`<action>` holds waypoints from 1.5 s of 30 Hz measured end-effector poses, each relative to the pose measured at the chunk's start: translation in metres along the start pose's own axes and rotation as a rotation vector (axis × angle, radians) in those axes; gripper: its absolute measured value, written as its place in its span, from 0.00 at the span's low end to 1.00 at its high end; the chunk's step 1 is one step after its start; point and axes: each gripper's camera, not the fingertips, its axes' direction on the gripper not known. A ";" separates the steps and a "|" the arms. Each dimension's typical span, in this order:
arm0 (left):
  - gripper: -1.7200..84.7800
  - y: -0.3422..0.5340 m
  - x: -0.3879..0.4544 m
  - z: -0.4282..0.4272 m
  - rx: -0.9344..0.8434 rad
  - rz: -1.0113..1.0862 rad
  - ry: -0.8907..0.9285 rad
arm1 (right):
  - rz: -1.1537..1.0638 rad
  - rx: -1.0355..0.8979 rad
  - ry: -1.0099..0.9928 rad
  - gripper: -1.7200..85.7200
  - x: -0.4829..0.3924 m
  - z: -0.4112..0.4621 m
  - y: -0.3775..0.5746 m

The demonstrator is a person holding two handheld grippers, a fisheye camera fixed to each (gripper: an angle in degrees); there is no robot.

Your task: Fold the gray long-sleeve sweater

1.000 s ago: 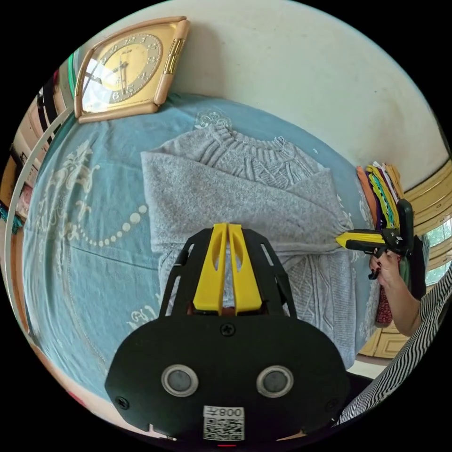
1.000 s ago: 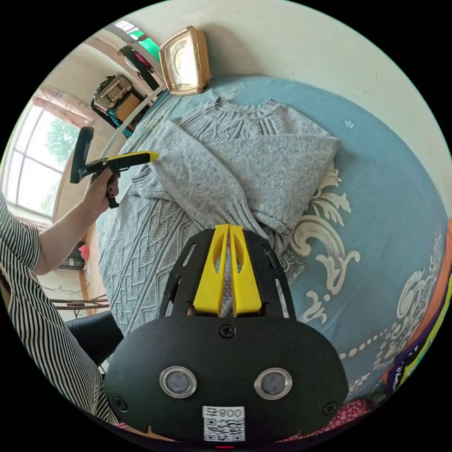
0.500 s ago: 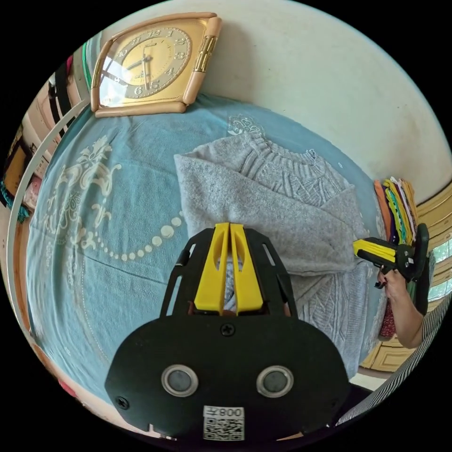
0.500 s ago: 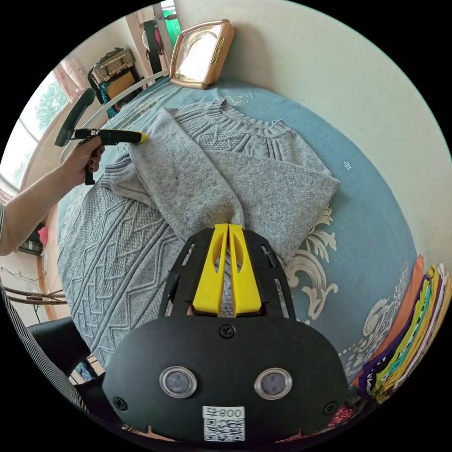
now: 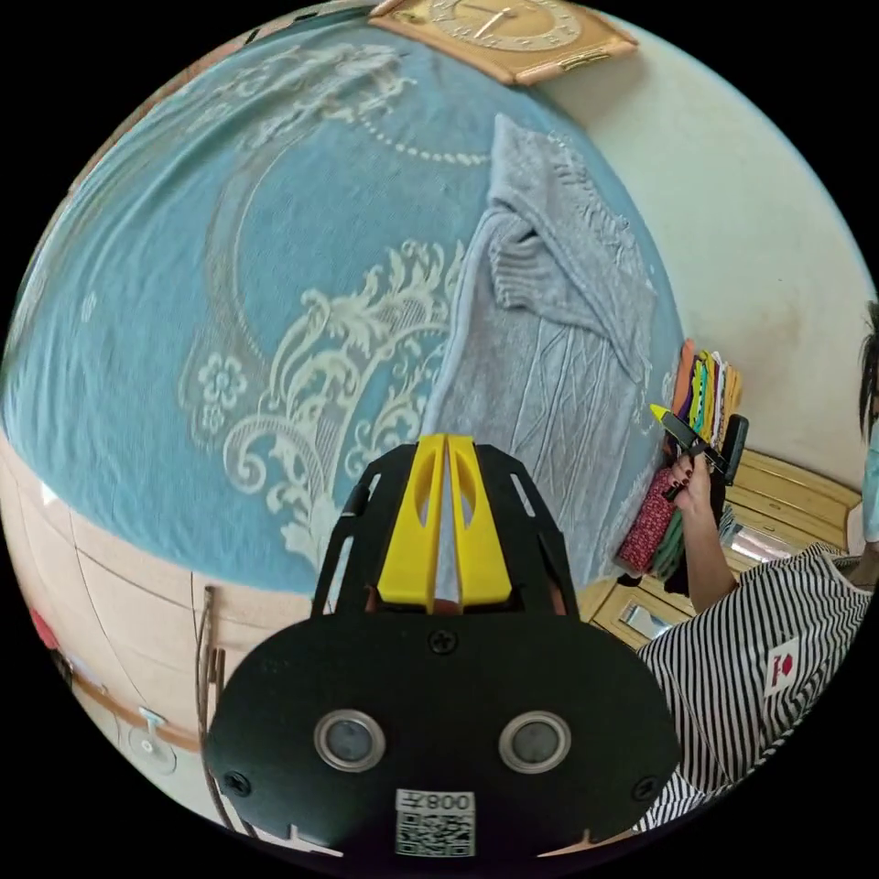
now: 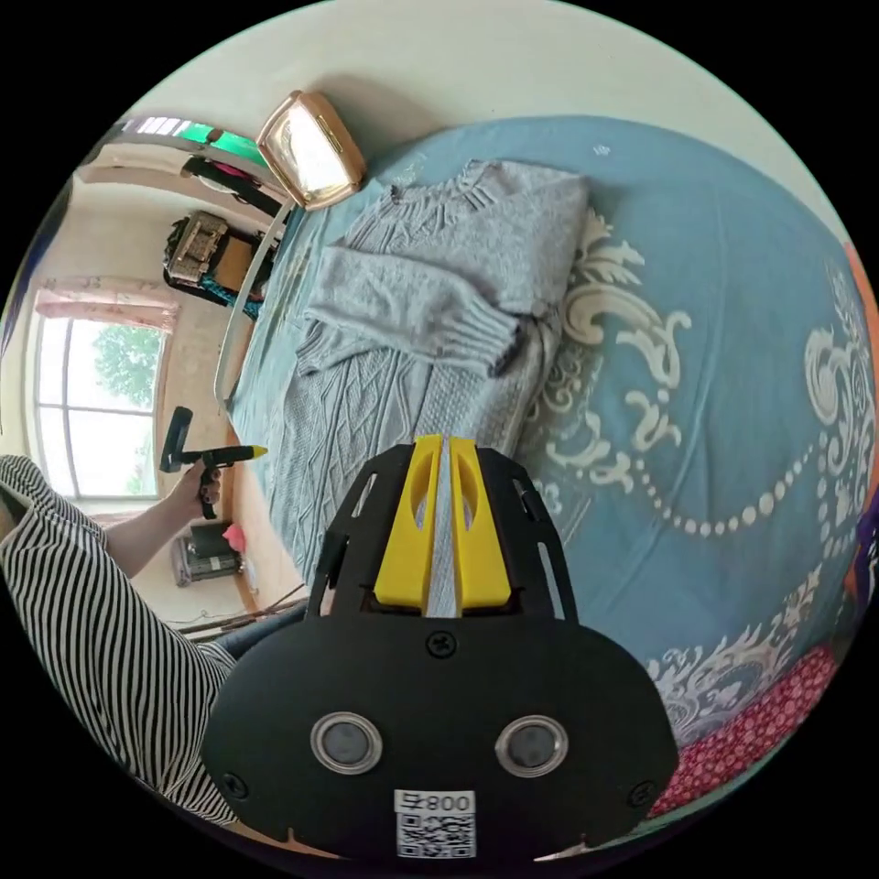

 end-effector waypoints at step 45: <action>0.14 0.015 -0.145 0.303 -0.512 0.177 -0.030 | 0.305 -0.479 -0.037 0.10 0.025 0.119 0.319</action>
